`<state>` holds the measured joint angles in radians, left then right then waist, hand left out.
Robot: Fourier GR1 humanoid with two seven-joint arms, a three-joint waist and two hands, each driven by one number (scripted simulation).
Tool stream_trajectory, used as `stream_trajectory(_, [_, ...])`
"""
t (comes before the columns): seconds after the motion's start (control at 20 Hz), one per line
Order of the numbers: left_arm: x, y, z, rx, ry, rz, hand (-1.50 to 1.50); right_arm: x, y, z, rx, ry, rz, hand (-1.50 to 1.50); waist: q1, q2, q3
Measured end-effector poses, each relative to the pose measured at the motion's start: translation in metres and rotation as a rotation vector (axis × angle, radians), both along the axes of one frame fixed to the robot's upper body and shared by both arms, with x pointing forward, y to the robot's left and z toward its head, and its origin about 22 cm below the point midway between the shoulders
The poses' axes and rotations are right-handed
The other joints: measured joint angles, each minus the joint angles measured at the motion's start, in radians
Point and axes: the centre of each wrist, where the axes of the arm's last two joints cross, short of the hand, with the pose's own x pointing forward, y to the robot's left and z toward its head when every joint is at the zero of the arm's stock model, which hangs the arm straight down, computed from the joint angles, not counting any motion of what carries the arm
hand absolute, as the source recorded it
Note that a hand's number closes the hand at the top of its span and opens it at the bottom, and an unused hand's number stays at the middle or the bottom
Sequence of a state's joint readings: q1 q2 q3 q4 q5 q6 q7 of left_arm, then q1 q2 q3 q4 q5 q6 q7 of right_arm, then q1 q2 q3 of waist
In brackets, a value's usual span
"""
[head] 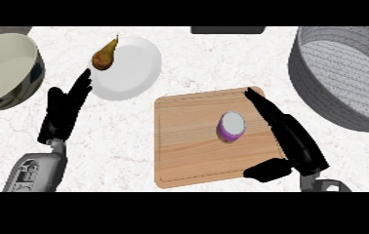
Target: Pick the can from the cutting board and place it in the basket
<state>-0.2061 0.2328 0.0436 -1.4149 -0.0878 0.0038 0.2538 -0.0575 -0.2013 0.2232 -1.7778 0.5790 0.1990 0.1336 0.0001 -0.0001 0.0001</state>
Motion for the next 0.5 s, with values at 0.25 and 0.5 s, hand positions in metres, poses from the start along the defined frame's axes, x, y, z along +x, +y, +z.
stream_trajectory(0.25, [0.004,-0.003,-0.002,-0.001,-0.001,-0.001,0.0,0.008,0.013,-0.005,0.0,0.003,-0.005,-1.5,0.0,0.0,0.0])
stream_trajectory(0.5, [0.003,-0.005,-0.007,0.004,-0.002,-0.002,0.0,0.014,0.024,-0.01,-0.012,0.035,-0.003,-1.5,0.0,0.0,0.0])
